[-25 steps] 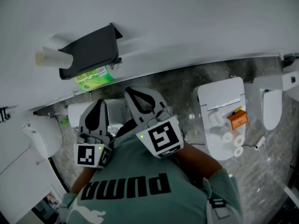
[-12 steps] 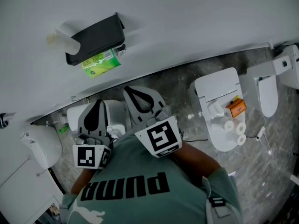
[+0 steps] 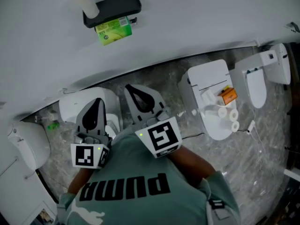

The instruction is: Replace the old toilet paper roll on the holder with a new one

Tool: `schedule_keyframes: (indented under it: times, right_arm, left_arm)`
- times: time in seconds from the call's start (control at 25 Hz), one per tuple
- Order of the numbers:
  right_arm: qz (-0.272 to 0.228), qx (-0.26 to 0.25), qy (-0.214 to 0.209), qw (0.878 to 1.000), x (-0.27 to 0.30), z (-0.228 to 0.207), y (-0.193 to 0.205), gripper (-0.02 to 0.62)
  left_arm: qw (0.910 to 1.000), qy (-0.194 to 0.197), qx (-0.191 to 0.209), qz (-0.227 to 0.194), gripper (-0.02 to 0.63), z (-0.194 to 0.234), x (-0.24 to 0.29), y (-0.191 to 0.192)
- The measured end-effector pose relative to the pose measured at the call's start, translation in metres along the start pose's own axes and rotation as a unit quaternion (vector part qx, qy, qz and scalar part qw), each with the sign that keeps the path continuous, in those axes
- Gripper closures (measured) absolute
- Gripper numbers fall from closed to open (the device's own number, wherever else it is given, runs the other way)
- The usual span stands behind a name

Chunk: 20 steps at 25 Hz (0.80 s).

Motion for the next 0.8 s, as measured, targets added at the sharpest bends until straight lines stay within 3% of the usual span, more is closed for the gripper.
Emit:
schedule_keyframes:
  times: [0.28,0.4,0.8]
  right_arm:
    - [0.007,-0.015,0.020,1.000,-0.033,0.035,0.008,0.591]
    - [0.008,-0.024,0.023,0.999,-0.048,0.046,0.010,0.591]
    - [0.009,-0.042,0.027,0.999,-0.097,0.048,0.015,0.591]
  left_arm:
    - [0.9998,0.010,-0.008,-0.018,0.603,-0.014,-0.051,0.012]
    - [0.9998,0.017,-0.007,-0.007,0.603,-0.020,-0.068,0.024]
    - [0.9994,0.022,-0.013,-0.023,0.603,-0.056,-0.084,0.028]
Point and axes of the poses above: the fingertips, and each gripper's own axes: x forward along the fingers, z to its left, y out of its underside, the point moved 8 cm from there along -x, backward along the fingers, and after that the axes turned 7 degrees about y, right-handed, at the moved point
